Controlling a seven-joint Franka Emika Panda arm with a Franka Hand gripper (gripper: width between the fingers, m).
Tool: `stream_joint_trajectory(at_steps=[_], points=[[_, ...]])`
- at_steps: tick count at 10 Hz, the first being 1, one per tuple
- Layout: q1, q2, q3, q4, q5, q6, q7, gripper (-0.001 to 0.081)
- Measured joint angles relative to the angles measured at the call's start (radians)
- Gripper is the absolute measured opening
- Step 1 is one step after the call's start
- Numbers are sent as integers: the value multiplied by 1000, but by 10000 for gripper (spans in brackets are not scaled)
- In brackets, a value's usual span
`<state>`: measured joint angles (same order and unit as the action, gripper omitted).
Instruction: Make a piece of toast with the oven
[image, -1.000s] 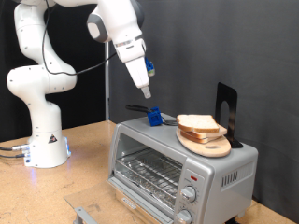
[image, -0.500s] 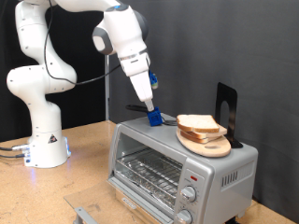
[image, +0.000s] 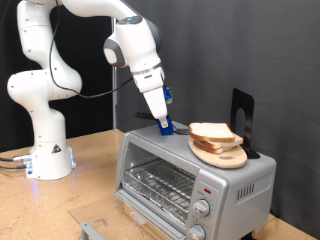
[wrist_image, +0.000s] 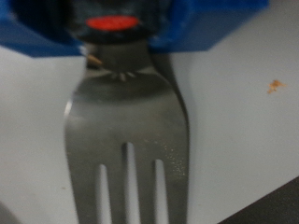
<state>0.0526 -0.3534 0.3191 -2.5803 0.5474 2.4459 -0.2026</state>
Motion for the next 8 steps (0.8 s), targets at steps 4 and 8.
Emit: stream_joint_trajectory(at_steps=[4, 8], points=[[10, 10, 22, -14, 13, 16, 0, 808], [10, 13, 32, -21, 21, 26, 3, 808]])
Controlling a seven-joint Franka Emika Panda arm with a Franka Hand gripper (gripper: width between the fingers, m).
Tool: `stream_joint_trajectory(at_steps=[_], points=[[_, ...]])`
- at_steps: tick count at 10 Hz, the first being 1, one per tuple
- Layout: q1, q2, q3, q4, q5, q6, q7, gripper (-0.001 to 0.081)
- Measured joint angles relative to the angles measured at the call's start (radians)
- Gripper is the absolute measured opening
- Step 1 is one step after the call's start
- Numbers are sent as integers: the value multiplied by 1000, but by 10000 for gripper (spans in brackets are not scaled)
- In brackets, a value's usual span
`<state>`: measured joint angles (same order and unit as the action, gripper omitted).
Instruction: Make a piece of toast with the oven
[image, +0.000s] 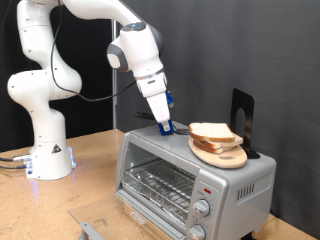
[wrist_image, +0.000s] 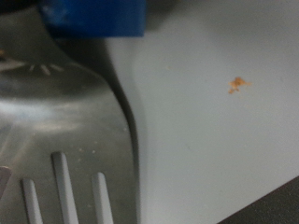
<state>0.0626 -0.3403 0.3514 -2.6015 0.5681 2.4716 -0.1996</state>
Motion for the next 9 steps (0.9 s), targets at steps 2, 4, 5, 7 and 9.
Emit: stream_joint_trajectory(at_steps=[2, 4, 5, 7, 9], points=[[0, 5, 1, 0, 2, 3, 6, 808], [-1, 9, 2, 0, 2, 3, 11, 778], [-1, 12, 2, -1, 2, 3, 13, 643], [-1, 17, 2, 0, 2, 5, 19, 476], [-1, 18, 2, 1, 1, 5, 32, 389]])
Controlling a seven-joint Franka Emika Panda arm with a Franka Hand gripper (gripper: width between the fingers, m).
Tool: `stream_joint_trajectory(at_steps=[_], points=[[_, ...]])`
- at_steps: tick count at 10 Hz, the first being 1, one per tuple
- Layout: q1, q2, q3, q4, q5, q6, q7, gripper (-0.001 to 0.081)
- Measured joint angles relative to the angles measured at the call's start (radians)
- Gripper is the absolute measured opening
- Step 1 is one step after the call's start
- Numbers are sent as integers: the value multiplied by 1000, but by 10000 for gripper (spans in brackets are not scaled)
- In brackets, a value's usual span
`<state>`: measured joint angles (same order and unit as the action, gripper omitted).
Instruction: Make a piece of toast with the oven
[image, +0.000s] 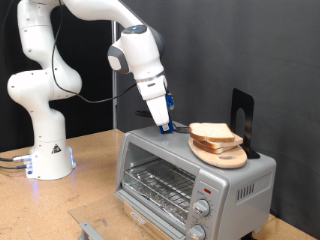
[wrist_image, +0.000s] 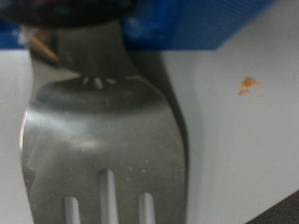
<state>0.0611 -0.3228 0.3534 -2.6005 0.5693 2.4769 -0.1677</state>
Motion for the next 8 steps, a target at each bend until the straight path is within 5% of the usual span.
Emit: stream_joint_trajectory(at_steps=[4, 8], points=[[0, -3, -5, 4, 24, -9, 4, 389], [0, -83, -47, 20, 49, -114, -26, 391]])
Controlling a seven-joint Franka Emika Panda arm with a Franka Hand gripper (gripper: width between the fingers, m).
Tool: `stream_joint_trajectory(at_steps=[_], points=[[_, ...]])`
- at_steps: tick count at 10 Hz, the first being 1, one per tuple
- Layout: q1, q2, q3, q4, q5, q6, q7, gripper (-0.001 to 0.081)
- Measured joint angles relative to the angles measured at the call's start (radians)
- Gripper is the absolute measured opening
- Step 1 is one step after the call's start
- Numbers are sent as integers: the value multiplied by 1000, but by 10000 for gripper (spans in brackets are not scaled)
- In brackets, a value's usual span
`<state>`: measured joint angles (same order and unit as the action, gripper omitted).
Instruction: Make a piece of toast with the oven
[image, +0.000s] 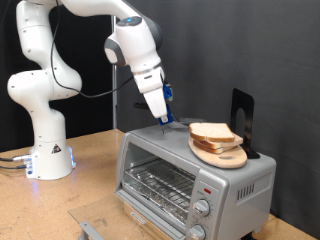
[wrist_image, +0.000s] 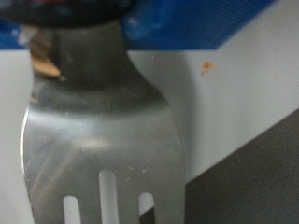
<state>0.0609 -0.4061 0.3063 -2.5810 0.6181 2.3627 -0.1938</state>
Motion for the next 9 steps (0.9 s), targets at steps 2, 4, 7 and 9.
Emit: stream_joint_trajectory(at_steps=[2, 4, 7, 9], points=[[0, -19, -8, -2, 0, -24, -2, 391], [5, -26, -11, -3, 59, -1, -36, 391], [5, -78, -49, -13, 141, 24, -84, 391], [-7, -116, -101, -21, 142, -22, -84, 391]])
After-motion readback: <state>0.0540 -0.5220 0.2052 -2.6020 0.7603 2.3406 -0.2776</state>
